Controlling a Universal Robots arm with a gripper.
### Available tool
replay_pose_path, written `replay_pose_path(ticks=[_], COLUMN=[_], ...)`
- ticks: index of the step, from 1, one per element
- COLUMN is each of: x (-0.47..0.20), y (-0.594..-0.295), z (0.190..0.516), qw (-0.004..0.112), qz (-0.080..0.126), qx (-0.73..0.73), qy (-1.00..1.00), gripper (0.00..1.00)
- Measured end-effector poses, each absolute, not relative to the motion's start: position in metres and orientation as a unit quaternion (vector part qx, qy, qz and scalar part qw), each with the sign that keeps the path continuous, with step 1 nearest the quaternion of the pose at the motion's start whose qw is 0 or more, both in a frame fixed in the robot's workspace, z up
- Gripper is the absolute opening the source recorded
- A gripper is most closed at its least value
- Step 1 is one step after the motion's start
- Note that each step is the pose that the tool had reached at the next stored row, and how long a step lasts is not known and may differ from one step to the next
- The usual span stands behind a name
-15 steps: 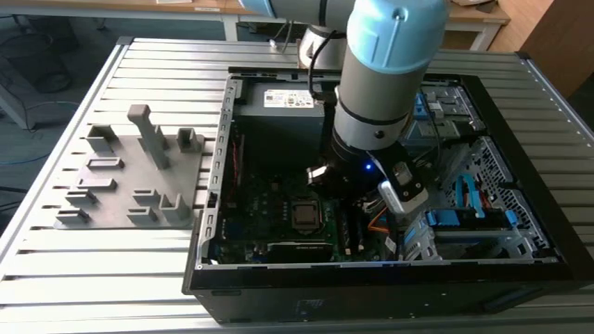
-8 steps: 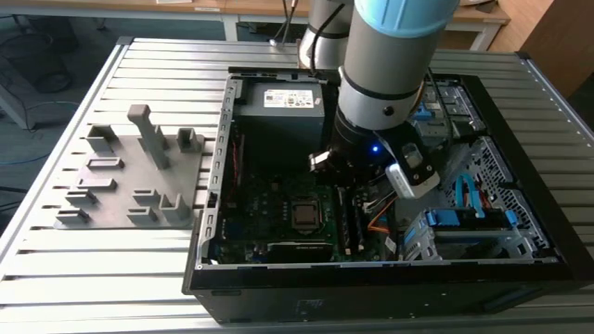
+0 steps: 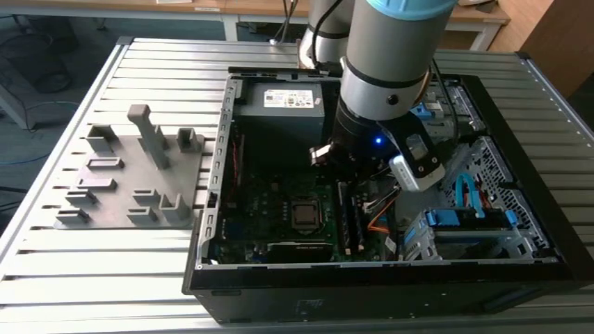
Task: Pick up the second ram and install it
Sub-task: 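Insert the second ram into the second slot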
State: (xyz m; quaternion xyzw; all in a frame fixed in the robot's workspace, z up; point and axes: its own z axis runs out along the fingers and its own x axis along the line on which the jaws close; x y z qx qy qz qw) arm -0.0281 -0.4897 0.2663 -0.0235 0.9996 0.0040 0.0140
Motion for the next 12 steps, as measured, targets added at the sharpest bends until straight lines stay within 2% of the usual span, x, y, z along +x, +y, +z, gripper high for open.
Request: replay_pose_path(ticks=[12], x=[-0.0281], y=[-0.4897], z=[0.2670], qw=[0.014], qz=[0.004], qx=[-0.024], qy=[1.000], gripper=[0.10])
